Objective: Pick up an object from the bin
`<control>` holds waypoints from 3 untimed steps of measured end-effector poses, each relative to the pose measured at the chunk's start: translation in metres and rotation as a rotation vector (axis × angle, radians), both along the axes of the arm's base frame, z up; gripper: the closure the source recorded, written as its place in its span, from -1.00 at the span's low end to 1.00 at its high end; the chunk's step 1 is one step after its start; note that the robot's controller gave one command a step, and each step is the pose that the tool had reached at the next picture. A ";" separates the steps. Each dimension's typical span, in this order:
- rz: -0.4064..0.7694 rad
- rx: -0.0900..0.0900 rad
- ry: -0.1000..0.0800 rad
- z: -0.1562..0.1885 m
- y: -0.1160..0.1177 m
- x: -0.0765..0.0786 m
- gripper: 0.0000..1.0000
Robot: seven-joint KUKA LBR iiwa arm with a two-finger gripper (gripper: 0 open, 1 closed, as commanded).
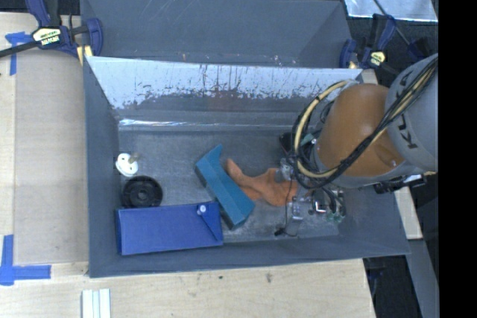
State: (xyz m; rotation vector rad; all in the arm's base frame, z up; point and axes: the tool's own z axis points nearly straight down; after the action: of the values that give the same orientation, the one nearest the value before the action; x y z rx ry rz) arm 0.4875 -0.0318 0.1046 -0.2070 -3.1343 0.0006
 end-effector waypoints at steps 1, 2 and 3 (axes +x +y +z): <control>-0.223 0.000 -0.006 0.011 -0.004 0.007 -1.00; -0.134 0.000 -0.002 -0.022 -0.010 -0.001 -1.00; -0.147 0.000 -0.002 -0.034 0.006 -0.002 1.00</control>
Offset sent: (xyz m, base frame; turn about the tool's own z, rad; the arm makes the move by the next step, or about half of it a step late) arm -0.0051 -0.0125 -0.0346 0.0781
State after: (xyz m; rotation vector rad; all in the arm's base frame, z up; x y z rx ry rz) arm 0.4852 -0.0253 0.0708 -0.4377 -3.1130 0.0002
